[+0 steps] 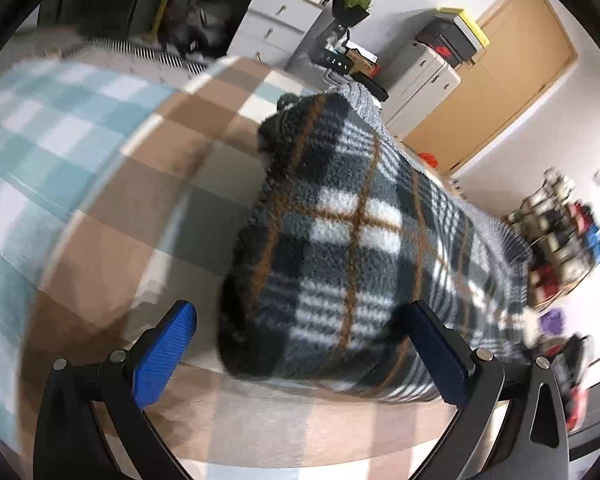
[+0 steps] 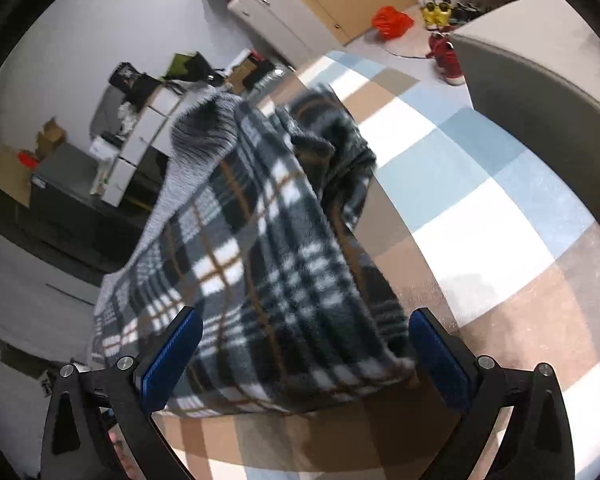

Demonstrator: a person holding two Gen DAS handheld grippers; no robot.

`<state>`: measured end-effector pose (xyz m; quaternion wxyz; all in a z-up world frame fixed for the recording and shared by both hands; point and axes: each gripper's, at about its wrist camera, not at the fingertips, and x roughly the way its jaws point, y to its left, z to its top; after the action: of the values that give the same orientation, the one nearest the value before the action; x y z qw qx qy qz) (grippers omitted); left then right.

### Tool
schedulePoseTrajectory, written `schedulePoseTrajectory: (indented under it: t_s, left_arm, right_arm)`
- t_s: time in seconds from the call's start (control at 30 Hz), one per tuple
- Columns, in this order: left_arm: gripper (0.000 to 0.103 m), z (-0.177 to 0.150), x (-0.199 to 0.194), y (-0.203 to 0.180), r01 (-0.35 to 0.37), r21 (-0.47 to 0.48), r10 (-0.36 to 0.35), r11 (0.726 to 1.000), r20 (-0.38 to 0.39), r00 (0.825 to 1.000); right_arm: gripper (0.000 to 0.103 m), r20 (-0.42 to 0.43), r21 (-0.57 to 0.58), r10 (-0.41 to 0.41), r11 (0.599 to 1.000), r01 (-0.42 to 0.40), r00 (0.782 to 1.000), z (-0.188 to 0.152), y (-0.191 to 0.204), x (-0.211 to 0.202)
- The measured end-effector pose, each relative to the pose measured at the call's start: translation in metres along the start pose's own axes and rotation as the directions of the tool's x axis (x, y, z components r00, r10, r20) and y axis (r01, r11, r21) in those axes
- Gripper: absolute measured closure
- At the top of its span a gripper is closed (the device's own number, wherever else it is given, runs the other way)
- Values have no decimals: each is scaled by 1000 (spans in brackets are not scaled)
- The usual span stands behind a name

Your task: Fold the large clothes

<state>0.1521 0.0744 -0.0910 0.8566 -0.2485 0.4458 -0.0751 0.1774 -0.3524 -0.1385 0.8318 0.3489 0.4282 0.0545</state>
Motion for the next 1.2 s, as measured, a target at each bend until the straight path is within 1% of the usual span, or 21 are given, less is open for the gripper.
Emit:
schedulePoseTrajectory:
  t_s: [0.1,0.13,0.2,0.23,0.3,0.37,0.4,0.43,0.47,0.5,0.53,0.57,0.6,0.63,0.67,0.73,0.83,0.9,1.03,1.13,1.2]
  left_arm:
    - [1,3,7,4,46,-59,-47,997,-21,999]
    - [1,5,11,9,55,-103,-59,993,-34,998]
    - [1,4,16,12,92,-182,-100,979,-37,994]
    - [1,3,15,10,92,-197,-102,976,-39,994]
    - [1,4,19,4,88,-172,-96,981,-39,995]
    - [1,4,24,-3,93,-148,-102,985,-56,993]
    - [1,3,23,-1,103,-145,-112,984,-57,992]
    - [1,2,23,-2,119,-138,-128,983,-62,990]
    - [1,2,24,-3,146,-140,-157,979,-74,985]
    - [2,2,27,-3,166,-148,-180,975,-85,980]
    - [5,3,27,-4,186,-152,-201,971,-95,975]
    - [9,3,27,-6,195,-151,-211,969,-100,972]
    - [17,2,25,-8,196,-142,-211,970,-98,973]
    - [19,4,25,-7,199,-133,-213,971,-95,973]
    - [21,4,23,-9,200,-122,-212,972,-93,973]
    - [33,4,18,-9,217,-121,-229,968,-93,969]
    - [40,4,13,-12,229,-126,-240,965,-81,967]
    - [44,3,13,-10,212,-117,-222,970,-82,971]
    - [54,1,13,-7,203,-98,-212,974,-93,973]
    - [57,-3,8,-6,193,-82,-201,978,-105,974]
    - [57,-9,3,-9,179,-55,-184,982,-109,977]
  right_arm:
    - [0,10,-17,-4,1000,4,1000,3,2,7]
    - [0,8,-18,1,1000,0,1000,5,3,9]
    - [0,7,-23,-7,1000,7,1000,8,3,16]
    - [0,12,-29,-17,999,18,1000,9,5,18]
    - [0,0,-44,-12,999,12,1000,11,9,24]
    - [0,-2,-79,-24,997,24,1000,10,15,29]
    - [5,-1,-108,-33,994,33,999,9,20,31]
    - [13,-3,-125,-40,991,39,999,8,23,33]
    - [32,-22,-136,-28,990,25,999,8,24,36]
    - [43,-38,-122,-1,992,-3,999,8,22,36]
    - [46,-50,-90,26,995,-31,998,8,18,36]
    - [55,-53,-84,30,996,-34,998,9,17,35]
    - [62,-58,-85,44,995,-49,997,9,16,32]
    - [64,-62,-89,54,994,-60,997,9,15,30]
    - [69,-64,-90,61,994,-66,996,8,15,28]
    - [72,-64,-87,77,993,-82,995,6,15,23]
    - [76,-50,-72,103,992,-107,993,6,13,18]
    - [78,-40,-60,115,991,-118,993,5,11,17]
    - [81,-34,-87,115,989,-117,993,0,15,11]
    - [81,-55,-83,112,990,-117,992,-5,10,6]
    - [82,-65,-104,94,989,-101,993,-9,12,1]
